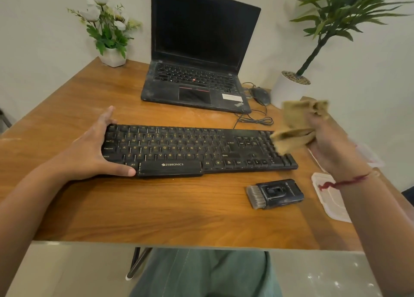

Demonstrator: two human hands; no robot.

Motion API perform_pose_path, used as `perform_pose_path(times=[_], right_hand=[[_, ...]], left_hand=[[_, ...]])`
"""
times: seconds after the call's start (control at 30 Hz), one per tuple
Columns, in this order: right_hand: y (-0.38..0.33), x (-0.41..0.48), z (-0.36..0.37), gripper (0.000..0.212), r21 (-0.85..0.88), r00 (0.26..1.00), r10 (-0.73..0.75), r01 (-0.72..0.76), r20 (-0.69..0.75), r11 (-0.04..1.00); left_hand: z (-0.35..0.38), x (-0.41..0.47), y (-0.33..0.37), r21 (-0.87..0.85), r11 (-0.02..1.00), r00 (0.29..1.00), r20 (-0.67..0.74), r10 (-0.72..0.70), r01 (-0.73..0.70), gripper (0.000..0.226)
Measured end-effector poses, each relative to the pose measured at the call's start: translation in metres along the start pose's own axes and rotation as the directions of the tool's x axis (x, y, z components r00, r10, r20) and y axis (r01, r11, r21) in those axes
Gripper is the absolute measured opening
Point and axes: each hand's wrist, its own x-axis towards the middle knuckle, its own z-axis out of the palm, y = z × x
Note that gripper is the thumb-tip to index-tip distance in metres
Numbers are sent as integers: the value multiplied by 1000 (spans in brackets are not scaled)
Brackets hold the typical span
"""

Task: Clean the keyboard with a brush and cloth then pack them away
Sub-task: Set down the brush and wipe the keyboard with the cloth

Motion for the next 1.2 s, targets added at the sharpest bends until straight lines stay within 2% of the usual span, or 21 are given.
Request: perform_pose_path(times=[0.03,0.07,0.1,0.13,0.2,0.23,0.27,0.3,0.37,0.4,0.5,0.57,0.67,0.73,0.77,0.83,0.9,1.0,1.07,1.13,1.2], right_hand=[[1,9,-2,26,-88,993,-64,56,-99,995],[5,17,-2,27,-274,981,-140,99,-133,957],[13,27,-2,25,-485,973,-211,139,-97,863],[20,32,1,23,-672,974,-225,145,-33,726],[39,34,16,32,-885,995,-65,99,78,456],[47,32,25,34,-918,991,23,114,133,381],[50,26,35,32,-919,978,59,166,200,358],[52,22,42,31,-893,962,58,223,266,391],[46,15,45,43,-844,939,65,272,338,462],[44,16,41,46,-840,931,76,284,357,463],[42,25,26,41,-902,963,72,215,260,374],[42,22,28,33,-905,973,59,184,223,385],[50,11,39,40,-809,892,32,393,451,437],[52,6,36,49,-789,847,38,476,530,388],[52,11,31,50,-820,864,48,456,501,347],[53,23,19,47,-895,935,41,323,352,308],[53,28,20,43,-912,967,50,217,249,347],[57,15,35,48,-874,917,72,348,393,340],[56,6,37,57,-867,903,52,391,426,309],[57,14,28,61,-893,936,-10,340,353,295],[57,28,20,53,-903,974,-39,220,221,370]], left_hand=[[0,0,0,2,1000,1000,0,1,-1,160],[0,0,0,3,1000,1000,-3,1,-1,159],[0,0,-1,3,1000,1000,-5,2,-2,159],[0,0,-1,3,1000,1000,-6,5,-5,159],[0,0,-1,-4,1000,1000,-5,7,-7,158],[0,0,-1,-10,1000,1000,-5,6,-6,158],[0,0,-1,-14,1000,1000,-6,4,-4,158],[0,0,-1,-16,1000,1000,-6,4,-4,158],[0,0,-2,-8,1000,1000,-8,7,-7,159],[0,1,-3,-3,1000,1000,-9,5,-6,159],[0,2,-3,1,1000,1000,-8,6,-6,159],[0,2,-3,-9,1000,1000,-10,12,-12,159],[0,1,-1,-24,1000,1000,-8,8,-9,160],[0,0,0,-20,1000,1000,-9,7,-7,160],[0,0,0,-16,1000,1000,-12,6,-6,160],[0,0,2,-8,1000,1000,-15,3,-3,160],[1,0,1,-3,1000,1000,-12,5,-5,160],[0,1,0,5,1000,1000,-9,1,-1,159],[0,1,0,6,1000,1000,-10,2,-2,159],[1,1,1,10,1000,1000,-9,1,0,158],[2,2,1,17,1000,1000,-7,2,-2,157]])
